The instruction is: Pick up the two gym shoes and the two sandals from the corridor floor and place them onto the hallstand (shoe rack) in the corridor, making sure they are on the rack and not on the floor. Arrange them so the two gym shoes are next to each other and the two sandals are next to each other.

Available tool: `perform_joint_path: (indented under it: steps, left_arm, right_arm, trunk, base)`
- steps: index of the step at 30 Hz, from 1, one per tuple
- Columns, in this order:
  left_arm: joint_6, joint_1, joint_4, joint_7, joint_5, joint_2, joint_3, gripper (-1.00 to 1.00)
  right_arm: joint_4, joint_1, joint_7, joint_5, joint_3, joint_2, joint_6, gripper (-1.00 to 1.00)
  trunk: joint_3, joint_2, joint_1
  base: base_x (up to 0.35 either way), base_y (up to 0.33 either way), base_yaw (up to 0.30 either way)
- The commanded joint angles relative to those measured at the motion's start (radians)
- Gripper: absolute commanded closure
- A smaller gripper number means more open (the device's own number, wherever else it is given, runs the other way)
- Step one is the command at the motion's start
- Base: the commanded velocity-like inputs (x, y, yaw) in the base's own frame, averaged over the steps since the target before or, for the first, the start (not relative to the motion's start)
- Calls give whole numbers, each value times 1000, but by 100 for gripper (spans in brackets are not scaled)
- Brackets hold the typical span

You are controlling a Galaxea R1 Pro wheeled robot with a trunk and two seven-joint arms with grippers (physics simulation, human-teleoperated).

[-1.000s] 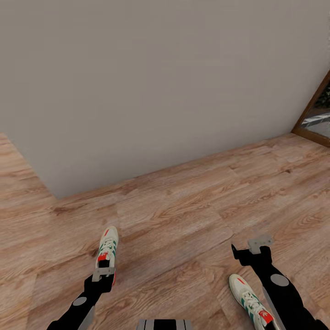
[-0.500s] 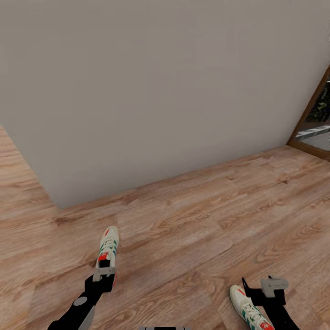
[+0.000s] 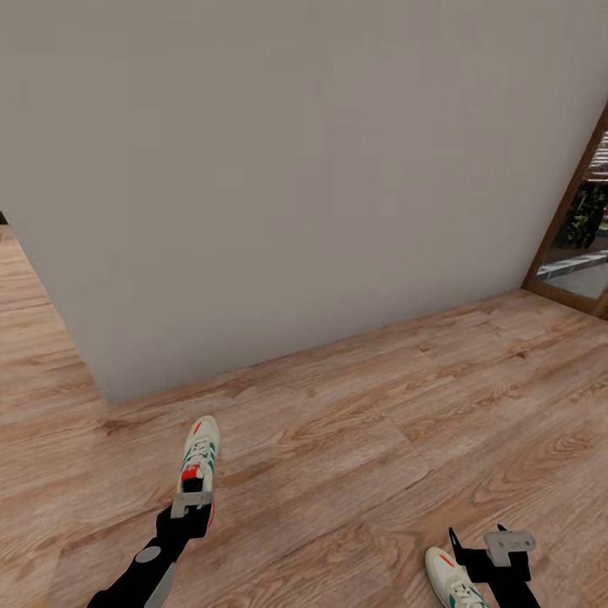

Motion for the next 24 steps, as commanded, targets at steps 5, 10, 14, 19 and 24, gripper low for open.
perform_joint_path:
  steps: [5, 10, 14, 19, 24]
  left_arm:
    - [-6, 0, -2, -1, 0, 0, 1, 100]
    - [-6, 1, -4, -1, -2, -1, -1, 100]
    - [-7, 1, -4, -1, -1, -2, -1, 100]
    - [-7, 1, -4, 0, -5, -4, -1, 100]
    - [-7, 1, -4, -1, -6, -4, -1, 100]
  right_arm:
    - [2, 0, 0, 9, -2, 1, -3, -100]
    - [1, 0, -1, 8, -2, 1, -3, -100]
    - [0, 0, -1, 8, -2, 1, -3, -100]
    - [-1, 0, -1, 7, -1, 2, -3, -100]
    - [-1, 0, -1, 7, -1, 3, -3, -100]
  trunk:
    - [7, 0, 0]
    - [15, 0, 0]
    - [20, 0, 0]
    - [22, 0, 0]
    - [22, 0, 0]
  base:
    - [0, 0, 0]
    - [0, 0, 0]
    - [-2, -4, 0]
    - [-104, -155, 0]
    - [-212, -201, 0]
